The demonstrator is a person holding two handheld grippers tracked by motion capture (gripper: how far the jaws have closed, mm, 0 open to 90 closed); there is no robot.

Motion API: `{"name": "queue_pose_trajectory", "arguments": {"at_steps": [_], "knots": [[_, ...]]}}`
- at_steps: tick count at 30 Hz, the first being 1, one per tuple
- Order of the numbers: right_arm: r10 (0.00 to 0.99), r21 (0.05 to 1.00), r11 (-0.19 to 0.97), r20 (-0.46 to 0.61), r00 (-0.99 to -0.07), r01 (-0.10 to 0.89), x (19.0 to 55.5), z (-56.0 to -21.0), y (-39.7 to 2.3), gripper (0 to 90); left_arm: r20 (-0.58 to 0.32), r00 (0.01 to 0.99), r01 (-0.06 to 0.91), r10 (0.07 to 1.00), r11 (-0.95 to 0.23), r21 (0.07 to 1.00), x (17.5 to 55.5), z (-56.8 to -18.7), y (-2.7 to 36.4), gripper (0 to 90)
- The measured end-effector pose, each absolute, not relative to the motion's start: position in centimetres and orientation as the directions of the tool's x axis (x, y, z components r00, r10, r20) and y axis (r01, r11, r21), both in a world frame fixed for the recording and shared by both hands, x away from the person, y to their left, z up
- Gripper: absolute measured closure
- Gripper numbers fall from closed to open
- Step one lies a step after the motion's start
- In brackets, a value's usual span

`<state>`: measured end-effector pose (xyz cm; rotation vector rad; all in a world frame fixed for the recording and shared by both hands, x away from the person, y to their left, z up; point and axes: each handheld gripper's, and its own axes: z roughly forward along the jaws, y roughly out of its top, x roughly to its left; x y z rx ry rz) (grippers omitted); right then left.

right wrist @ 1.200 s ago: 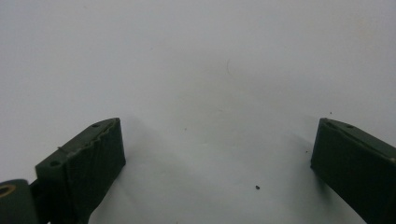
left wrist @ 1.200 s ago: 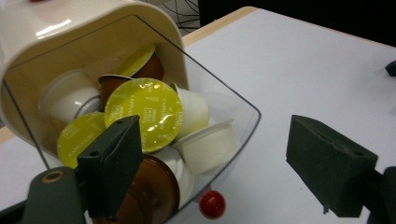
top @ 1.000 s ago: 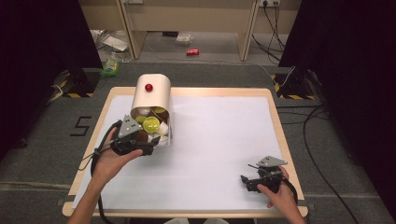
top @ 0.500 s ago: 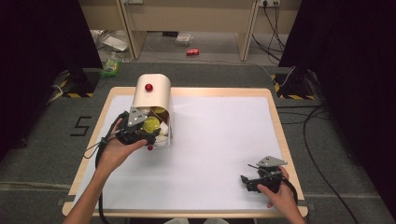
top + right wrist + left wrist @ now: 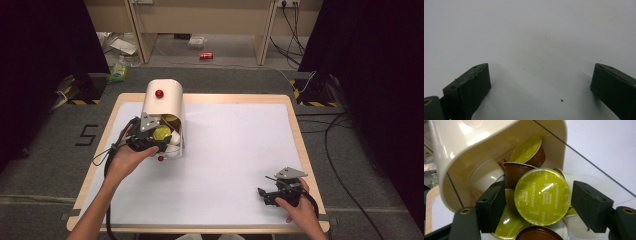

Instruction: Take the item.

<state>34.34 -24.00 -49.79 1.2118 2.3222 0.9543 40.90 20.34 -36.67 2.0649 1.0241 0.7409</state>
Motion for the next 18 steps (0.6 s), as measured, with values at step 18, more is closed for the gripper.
{"name": "queue_pose_trajectory", "arguments": {"at_steps": [18], "knots": [[0.820,0.703,0.407,0.000,-0.572,0.583,34.34,-49.79,-23.99,3.2,0.143,0.548,0.423,0.824,-0.420,0.803,40.79,-36.02,20.73,38.4]]}}
